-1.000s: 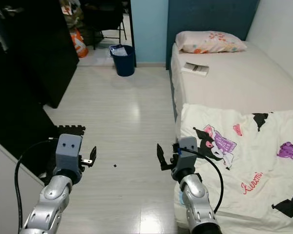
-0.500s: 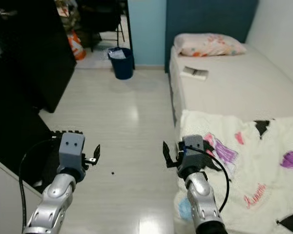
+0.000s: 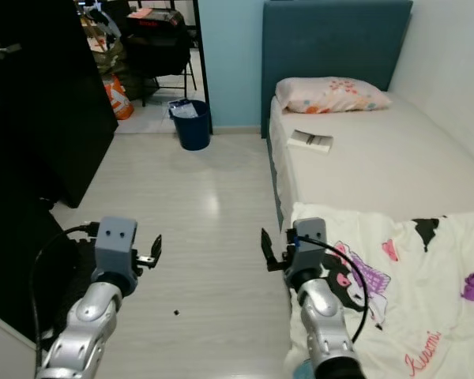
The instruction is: Clean up the room
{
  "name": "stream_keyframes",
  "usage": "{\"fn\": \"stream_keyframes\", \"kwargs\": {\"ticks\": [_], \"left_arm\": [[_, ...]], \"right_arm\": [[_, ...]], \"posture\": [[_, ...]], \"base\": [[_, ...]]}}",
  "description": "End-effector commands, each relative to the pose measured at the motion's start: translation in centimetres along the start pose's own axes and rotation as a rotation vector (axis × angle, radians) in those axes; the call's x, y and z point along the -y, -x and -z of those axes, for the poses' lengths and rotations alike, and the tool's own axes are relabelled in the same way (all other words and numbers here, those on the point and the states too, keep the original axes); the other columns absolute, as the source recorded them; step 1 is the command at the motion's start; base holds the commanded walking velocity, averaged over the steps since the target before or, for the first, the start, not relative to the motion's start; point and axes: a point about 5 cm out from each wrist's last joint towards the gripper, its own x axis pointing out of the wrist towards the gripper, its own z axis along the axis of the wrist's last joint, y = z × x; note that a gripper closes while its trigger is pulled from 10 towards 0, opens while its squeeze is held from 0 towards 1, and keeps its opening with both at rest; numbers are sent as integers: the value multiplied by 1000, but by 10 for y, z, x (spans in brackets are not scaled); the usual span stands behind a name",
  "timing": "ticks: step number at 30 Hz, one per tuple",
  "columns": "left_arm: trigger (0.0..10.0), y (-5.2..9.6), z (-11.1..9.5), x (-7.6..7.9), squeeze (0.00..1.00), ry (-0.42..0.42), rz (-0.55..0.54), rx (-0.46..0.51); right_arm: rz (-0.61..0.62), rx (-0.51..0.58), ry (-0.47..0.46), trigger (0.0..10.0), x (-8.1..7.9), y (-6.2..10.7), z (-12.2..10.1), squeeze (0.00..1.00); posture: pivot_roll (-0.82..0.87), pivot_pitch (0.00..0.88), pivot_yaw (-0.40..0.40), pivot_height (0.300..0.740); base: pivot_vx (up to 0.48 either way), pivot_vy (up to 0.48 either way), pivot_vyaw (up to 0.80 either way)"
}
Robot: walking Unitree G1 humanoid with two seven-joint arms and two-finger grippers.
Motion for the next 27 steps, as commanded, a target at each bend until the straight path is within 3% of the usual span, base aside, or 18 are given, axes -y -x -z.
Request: {"fn": "stream_keyframes", "kwargs": {"ticks": [1, 27], "left_arm": [[10000, 1, 3, 0, 0, 3, 1, -7], [10000, -4, 1, 1, 0, -5, 14, -7]], "right_arm": [[1, -17, 8, 10000, 2, 2, 4, 0], [6, -35, 20, 10000, 2, 0, 6, 0]], "posture": [[-14, 68, -11, 740], [-17, 73, -3, 740]], "base": [[360, 0, 0], [361, 0, 0]]}}
